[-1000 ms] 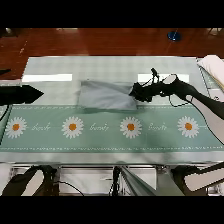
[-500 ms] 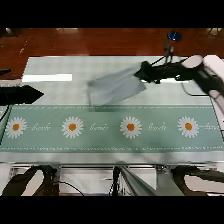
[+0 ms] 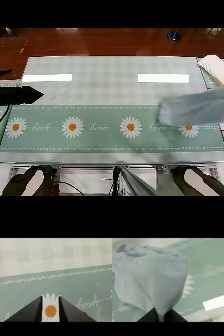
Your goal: Fold the shirts.
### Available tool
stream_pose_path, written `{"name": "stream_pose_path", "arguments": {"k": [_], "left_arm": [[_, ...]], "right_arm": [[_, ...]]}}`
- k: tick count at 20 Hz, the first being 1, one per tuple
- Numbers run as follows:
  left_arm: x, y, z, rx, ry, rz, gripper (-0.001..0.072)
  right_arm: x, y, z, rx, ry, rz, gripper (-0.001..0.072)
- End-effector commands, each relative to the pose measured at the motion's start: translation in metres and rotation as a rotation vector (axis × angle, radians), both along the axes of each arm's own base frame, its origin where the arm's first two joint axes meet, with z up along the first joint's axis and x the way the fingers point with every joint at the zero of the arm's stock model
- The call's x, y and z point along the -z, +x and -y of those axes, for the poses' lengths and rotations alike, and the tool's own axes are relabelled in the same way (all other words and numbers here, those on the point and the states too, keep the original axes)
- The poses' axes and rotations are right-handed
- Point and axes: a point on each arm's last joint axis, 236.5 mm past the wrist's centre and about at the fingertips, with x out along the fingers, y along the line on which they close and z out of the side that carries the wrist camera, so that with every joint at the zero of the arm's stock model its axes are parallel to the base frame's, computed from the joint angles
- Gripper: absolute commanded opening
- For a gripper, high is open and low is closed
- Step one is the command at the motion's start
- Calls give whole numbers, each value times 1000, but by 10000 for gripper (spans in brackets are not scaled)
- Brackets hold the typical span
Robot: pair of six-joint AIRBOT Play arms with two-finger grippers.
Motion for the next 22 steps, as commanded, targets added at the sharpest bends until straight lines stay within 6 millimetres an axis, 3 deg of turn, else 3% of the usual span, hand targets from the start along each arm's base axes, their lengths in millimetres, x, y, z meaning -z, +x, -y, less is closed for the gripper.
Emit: {"name": "stream_pose_path", "arguments": {"k": [1,4,7,11,15,22], "left_arm": [[3,-2,-6,-3,30,-9,286],[4,-2,-6,-3,30,-9,285],[4,-2,-7,-3,34,-9,286],[8,-3,-15,-9,73,-21,285],[8,-3,-15,-13,71,-20,285],[3,7,-19,-72,56,10,285]], "right_arm": [[-13,-103,55,315,-51,-186,24],[-13,-126,72,426,-45,-192,24],[9,-157,79,525,-24,-282,24],[58,-224,69,610,18,-534,24],[82,-292,75,686,-12,-733,24],[138,-348,43,820,135,-810,26]]}}
